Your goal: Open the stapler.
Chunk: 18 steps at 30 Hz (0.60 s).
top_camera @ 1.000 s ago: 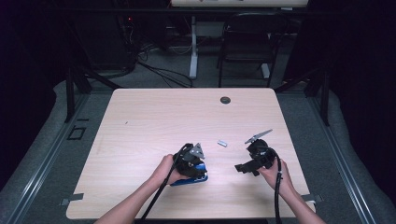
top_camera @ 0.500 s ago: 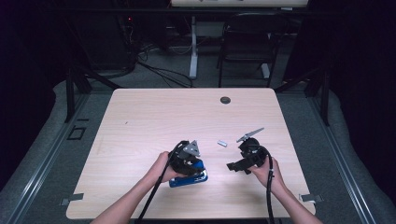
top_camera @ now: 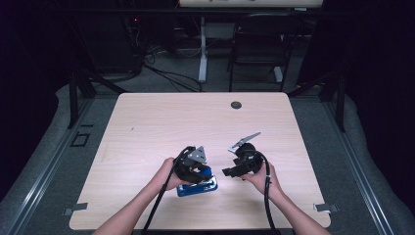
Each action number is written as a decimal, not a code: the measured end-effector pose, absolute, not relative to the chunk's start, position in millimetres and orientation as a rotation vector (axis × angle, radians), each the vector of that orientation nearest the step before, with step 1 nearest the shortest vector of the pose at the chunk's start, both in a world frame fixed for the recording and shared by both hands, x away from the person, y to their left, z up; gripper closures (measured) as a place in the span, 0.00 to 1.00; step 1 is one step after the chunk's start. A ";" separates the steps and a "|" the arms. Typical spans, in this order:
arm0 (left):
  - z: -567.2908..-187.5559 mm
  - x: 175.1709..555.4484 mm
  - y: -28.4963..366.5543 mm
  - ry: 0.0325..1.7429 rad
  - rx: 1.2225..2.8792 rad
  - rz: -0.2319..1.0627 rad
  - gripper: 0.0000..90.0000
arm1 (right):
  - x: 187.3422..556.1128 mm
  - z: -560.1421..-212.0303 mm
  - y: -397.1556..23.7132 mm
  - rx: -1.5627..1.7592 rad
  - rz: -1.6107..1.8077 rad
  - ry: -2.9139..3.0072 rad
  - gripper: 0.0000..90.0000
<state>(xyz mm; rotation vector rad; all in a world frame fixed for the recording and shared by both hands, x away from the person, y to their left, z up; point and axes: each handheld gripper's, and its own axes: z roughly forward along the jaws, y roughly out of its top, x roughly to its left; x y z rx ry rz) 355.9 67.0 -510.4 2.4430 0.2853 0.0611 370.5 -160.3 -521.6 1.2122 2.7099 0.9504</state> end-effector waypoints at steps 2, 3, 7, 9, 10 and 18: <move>-509.6 355.6 67.8 0.281 2.442 0.058 0.73 | 371.6 -523.4 -154.0 1.205 0.965 2.735 0.47; -509.3 355.4 68.2 0.279 2.441 0.059 0.73 | 371.9 -524.7 -150.3 1.197 0.974 2.739 0.50; -507.8 355.0 70.0 0.268 2.439 0.065 0.73 | 372.4 -529.5 -135.8 1.174 1.011 2.783 0.62; -506.8 355.0 71.5 0.265 2.435 0.064 0.73 | 372.8 -532.7 -129.7 1.168 1.029 2.806 0.68; -506.8 355.0 71.5 0.265 2.435 0.064 0.73 | 372.8 -532.7 -129.7 1.168 1.029 2.806 0.68; -503.0 353.4 76.2 0.251 2.431 0.067 0.73 | 374.3 -534.4 -124.7 1.155 1.112 2.820 0.83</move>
